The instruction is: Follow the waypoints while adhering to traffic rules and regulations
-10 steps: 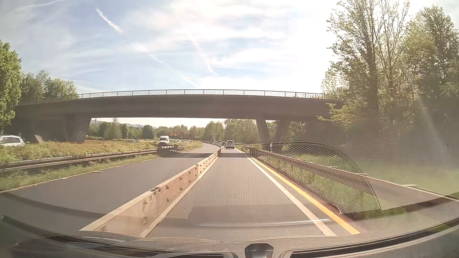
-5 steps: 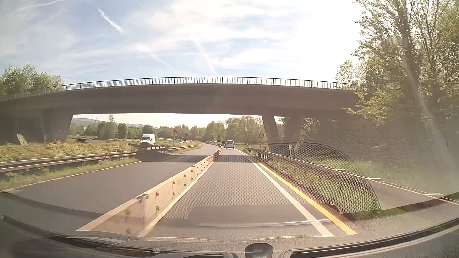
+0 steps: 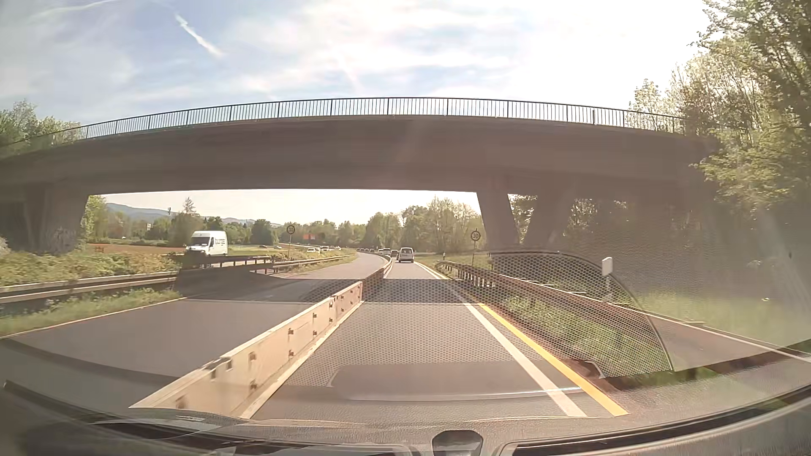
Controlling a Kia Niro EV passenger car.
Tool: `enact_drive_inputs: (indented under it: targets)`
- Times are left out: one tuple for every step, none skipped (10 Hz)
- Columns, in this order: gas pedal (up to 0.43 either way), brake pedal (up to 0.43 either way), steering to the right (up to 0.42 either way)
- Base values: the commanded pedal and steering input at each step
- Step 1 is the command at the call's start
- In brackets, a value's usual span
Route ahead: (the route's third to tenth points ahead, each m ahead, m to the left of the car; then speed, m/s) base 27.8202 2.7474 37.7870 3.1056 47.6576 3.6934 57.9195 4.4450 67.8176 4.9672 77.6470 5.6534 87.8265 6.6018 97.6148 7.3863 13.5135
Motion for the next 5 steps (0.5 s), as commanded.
enact_drive_inputs:
  targets:
    - [0.059, 0.0, -0.002]
    - [0.059, 0.0, -0.002]
    - [0.047, 0.0, -0.002]
    - [0.0, 0.0, -0.002]
    - [0.0, 0.0, -0.001]
